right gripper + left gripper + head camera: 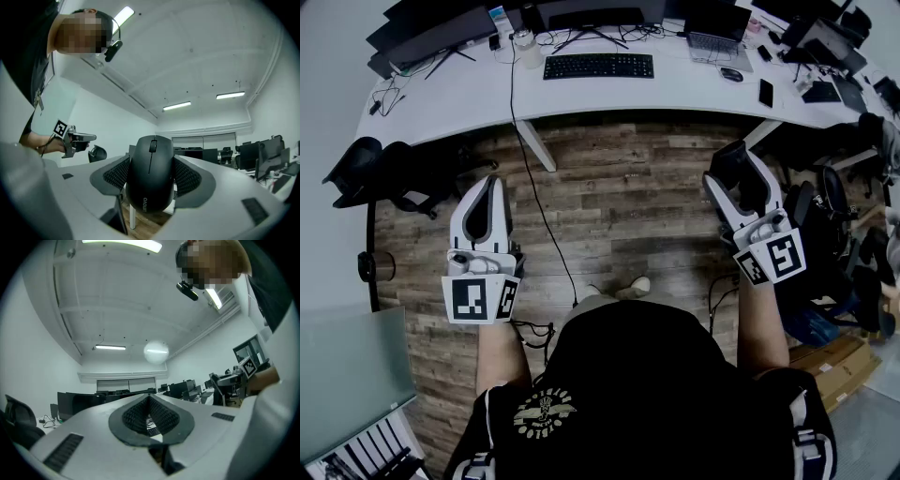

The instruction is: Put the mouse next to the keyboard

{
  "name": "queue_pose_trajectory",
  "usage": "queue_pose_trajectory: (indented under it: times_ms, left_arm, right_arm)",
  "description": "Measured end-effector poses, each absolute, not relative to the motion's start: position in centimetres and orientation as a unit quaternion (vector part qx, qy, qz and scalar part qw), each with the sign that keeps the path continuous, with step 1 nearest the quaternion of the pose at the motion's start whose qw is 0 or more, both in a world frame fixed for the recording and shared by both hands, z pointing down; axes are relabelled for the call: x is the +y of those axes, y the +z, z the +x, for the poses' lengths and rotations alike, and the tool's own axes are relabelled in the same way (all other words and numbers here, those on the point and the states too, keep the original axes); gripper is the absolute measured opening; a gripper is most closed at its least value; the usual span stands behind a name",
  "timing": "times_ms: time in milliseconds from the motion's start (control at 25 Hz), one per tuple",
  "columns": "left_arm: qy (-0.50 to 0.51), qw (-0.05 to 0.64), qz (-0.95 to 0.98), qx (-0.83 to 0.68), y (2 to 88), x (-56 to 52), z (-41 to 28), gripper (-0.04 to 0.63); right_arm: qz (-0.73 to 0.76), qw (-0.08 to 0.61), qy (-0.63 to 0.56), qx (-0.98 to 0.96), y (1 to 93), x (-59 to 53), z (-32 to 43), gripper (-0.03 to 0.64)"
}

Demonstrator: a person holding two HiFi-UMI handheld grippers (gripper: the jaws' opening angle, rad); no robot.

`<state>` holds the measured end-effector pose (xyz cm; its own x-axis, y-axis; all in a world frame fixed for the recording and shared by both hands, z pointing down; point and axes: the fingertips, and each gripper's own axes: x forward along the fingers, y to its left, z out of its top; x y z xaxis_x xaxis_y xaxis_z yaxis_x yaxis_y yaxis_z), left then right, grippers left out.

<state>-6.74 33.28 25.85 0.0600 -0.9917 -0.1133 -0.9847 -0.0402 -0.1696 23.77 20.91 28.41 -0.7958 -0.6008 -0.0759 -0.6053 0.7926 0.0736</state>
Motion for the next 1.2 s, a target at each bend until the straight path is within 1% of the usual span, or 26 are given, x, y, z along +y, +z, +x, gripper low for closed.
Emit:
queue_pose_trajectory:
  times_ms: [200,400,640,760,920,1200]
  left_arm:
    - [-0.021,0.101,-0.729,0.677,25.6,35.0,-8.4,0.003]
    - [-0.030,0.113,-0.738,0.664,26.2,35.9,-10.5,0.003]
    - [-0.033,0.095,-0.739,0.667,29.2,35.7,-12.3,0.003]
    - [-0.023,0.084,-0.732,0.676,29.6,34.8,-13.3,0.003]
    - [-0.021,0.104,-0.723,0.682,28.8,33.0,-14.0,0.003]
    - [-0.025,0.103,-0.710,0.697,28.9,28.6,-15.1,0.002]
  right_arm:
    - [-0.337,0.027,0.043,0.940,28.3,23.2,22.8,0.291]
    - [-0.375,0.049,0.049,0.925,28.0,24.9,22.4,0.291]
    - [-0.393,0.061,0.035,0.917,28.9,25.5,22.8,0.291]
    - [-0.397,0.059,0.035,0.915,29.2,24.2,22.9,0.291]
    - [-0.396,0.055,0.038,0.916,29.3,21.4,22.3,0.291]
    - [-0.387,0.043,0.031,0.921,29.7,16.8,21.0,0.291]
